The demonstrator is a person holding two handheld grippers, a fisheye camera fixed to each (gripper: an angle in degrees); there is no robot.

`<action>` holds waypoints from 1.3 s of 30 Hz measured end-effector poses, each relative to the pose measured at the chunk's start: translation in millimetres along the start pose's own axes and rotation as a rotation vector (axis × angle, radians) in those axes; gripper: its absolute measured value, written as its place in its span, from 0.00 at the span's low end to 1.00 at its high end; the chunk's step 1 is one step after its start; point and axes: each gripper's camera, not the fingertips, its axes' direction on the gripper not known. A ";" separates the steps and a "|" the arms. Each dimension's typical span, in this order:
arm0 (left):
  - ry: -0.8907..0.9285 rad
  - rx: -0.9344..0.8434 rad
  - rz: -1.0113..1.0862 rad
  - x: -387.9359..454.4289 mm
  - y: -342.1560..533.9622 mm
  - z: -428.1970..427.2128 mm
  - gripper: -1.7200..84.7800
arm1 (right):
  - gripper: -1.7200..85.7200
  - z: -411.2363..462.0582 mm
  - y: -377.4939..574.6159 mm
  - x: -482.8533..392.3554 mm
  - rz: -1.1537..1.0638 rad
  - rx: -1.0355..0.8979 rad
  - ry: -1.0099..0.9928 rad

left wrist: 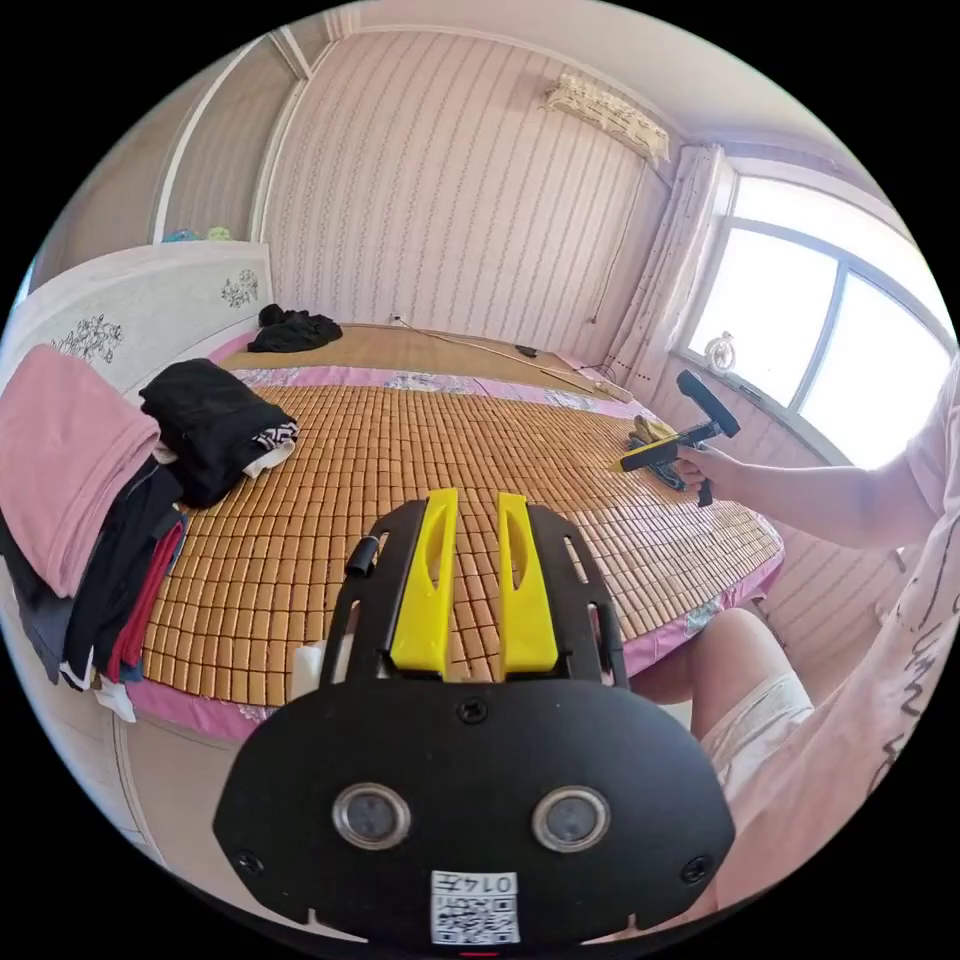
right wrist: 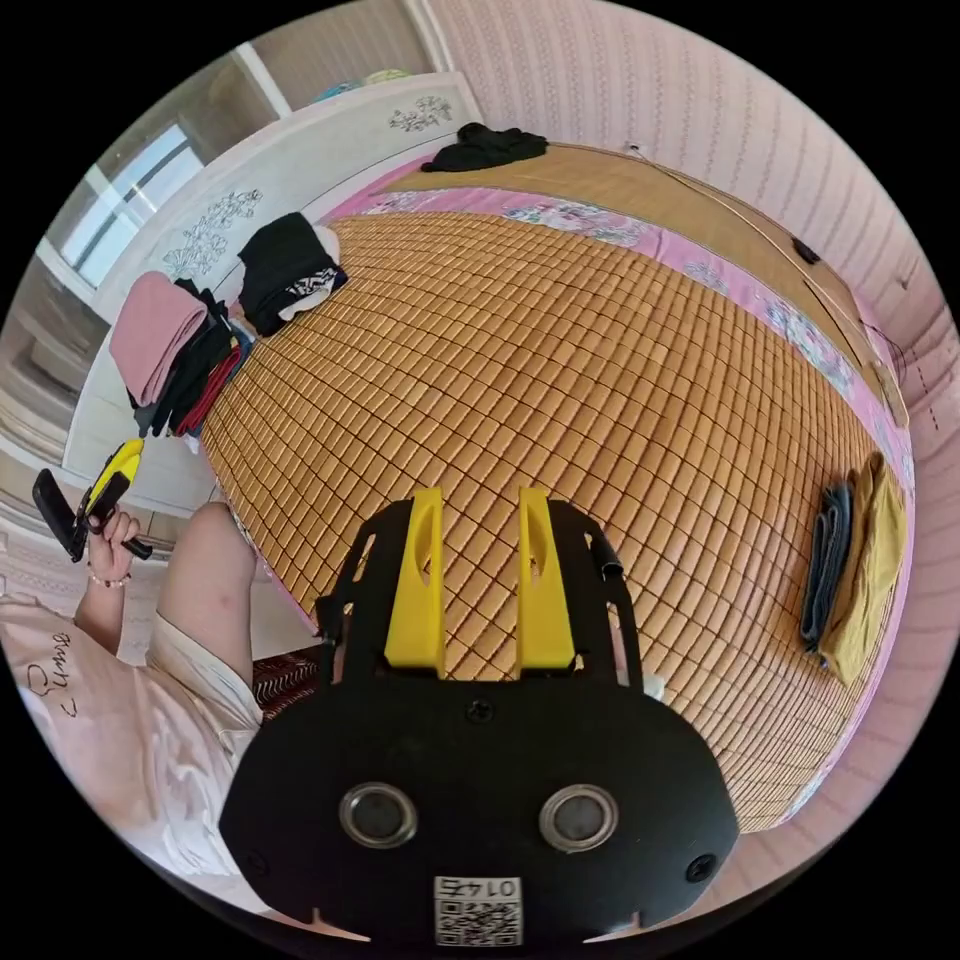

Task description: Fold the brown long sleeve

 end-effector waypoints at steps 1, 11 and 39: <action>0.005 -0.003 0.018 7.9 -3.3 4.2 0.10 | 0.15 -4.8 6.7 7.9 0.024 0.009 0.004; 0.082 -0.060 0.258 117.0 -44.9 100.6 0.11 | 0.15 -51.6 78.5 106.7 0.291 0.103 0.078; 0.549 -0.362 0.689 481.8 -187.9 556.2 0.13 | 0.15 -156.1 180.5 288.5 0.506 0.217 0.448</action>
